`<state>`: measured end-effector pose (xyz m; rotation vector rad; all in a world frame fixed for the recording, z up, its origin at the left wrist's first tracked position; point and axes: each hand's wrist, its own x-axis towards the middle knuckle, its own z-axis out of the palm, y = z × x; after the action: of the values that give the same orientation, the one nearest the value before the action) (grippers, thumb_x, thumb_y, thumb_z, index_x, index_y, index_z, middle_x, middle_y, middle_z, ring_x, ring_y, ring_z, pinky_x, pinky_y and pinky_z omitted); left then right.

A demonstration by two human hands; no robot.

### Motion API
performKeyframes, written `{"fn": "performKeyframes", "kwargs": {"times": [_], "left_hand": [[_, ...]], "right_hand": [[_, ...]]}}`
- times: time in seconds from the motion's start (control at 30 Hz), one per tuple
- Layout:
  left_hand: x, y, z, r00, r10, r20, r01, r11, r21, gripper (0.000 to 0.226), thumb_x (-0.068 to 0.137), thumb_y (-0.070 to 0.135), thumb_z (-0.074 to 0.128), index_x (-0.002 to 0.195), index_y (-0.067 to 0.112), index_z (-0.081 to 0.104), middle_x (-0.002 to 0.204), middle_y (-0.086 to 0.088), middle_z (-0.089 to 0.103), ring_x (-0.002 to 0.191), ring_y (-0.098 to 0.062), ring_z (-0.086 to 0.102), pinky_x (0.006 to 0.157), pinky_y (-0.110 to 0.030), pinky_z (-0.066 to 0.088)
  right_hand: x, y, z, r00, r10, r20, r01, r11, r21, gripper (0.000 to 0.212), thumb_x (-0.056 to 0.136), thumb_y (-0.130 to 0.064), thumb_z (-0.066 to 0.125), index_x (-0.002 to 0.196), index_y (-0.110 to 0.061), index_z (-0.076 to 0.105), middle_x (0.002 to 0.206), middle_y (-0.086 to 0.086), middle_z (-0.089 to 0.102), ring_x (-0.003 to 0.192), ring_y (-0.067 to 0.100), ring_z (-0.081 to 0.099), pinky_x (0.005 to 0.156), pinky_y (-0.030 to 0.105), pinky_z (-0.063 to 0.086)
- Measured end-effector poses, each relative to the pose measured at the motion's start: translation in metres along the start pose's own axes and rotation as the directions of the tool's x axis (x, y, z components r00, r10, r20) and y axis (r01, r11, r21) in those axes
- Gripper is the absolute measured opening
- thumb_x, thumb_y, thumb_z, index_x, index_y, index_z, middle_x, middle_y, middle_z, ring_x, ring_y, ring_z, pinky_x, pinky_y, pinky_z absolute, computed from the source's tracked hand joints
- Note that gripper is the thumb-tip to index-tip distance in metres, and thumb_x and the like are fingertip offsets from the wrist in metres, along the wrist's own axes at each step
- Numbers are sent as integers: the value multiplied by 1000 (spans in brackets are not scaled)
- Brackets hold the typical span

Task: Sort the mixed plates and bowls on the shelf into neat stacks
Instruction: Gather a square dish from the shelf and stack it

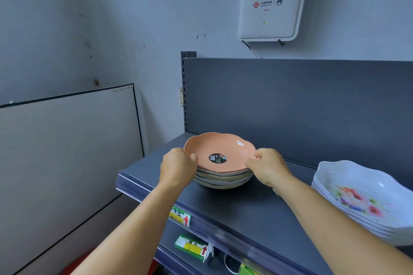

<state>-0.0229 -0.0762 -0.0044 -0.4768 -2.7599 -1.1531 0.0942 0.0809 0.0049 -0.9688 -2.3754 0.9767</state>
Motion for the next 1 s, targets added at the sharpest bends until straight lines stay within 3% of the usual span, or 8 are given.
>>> {"fn": "performKeyframes", "kwargs": {"times": [0.13, 0.23, 0.33, 0.43, 0.53, 0.77, 0.9, 1.0], "left_hand": [[-4, 2, -2, 999, 20, 27, -22, 996, 85, 36, 94, 21, 45, 60, 10, 40, 69, -8, 46, 56, -21, 40, 51, -25, 33], [-18, 13, -6, 993, 114, 30, -118, 966, 230, 29, 97, 30, 43, 92, 5, 56, 104, -12, 48, 92, -30, 49, 71, -33, 38], [-41, 29, -4, 952, 291, 92, -306, 898, 318, 33, 98, 35, 43, 113, 8, 52, 122, -7, 46, 115, -26, 42, 78, -33, 39], [-63, 46, 6, 853, 477, 214, -523, 781, 341, 34, 98, 36, 41, 122, 13, 49, 125, -3, 49, 117, -23, 42, 85, -33, 41], [-82, 65, 20, 760, 573, 306, -650, 679, 341, 37, 98, 38, 42, 125, 13, 46, 127, -3, 50, 118, -24, 44, 94, -31, 37], [-139, 110, 51, 606, 690, 395, -794, 556, 245, 37, 96, 39, 40, 126, 18, 45, 124, 3, 52, 119, -20, 46, 96, -26, 34], [-184, 144, 67, 523, 748, 409, -848, 507, 158, 45, 97, 39, 38, 137, 18, 39, 136, 4, 48, 126, -18, 43, 101, -26, 32], [-223, 171, 78, 474, 765, 436, -872, 476, 114, 53, 98, 40, 40, 144, 17, 32, 147, 3, 39, 136, -19, 34, 107, -28, 30]], "right_hand": [[-2, -2, 3, 1000, 8, 14, -8, 999, -39, 36, 87, -27, 57, 118, -10, 59, 121, 8, 54, 88, 25, 53, 62, 27, 39], [-9, -3, -1, 999, -25, 22, 27, 996, -79, 36, 88, -31, 55, 119, -13, 58, 123, 7, 53, 91, 26, 56, 66, 28, 41], [-25, -2, -12, 992, -120, 49, 128, 971, -200, 34, 91, -34, 49, 119, -17, 56, 128, 3, 47, 99, 23, 54, 74, 29, 44], [-47, 4, -29, 972, -223, 77, 236, 916, -324, 39, 98, -35, 40, 131, -17, 49, 142, -1, 40, 127, 21, 40, 97, 33, 41], [-67, 19, -50, 966, -250, 62, 251, 861, -443, 40, 100, -34, 36, 132, -12, 45, 144, -1, 40, 134, 19, 32, 107, 34, 32], [-113, 76, -113, 985, -171, -15, 133, 815, -564, 36, 98, -37, 37, 127, -18, 43, 131, -6, 43, 130, 18, 33, 109, 30, 26], [-149, 111, -156, 993, -103, -61, 49, 815, -577, 51, 98, -39, 40, 144, -19, 30, 150, -6, 29, 145, 16, 15, 116, 32, 15], [-179, 140, -188, 993, -44, -105, -25, 818, -575, 53, 96, -43, 43, 143, -20, 30, 150, -7, 30, 143, 16, 17, 118, 33, 14]]}}
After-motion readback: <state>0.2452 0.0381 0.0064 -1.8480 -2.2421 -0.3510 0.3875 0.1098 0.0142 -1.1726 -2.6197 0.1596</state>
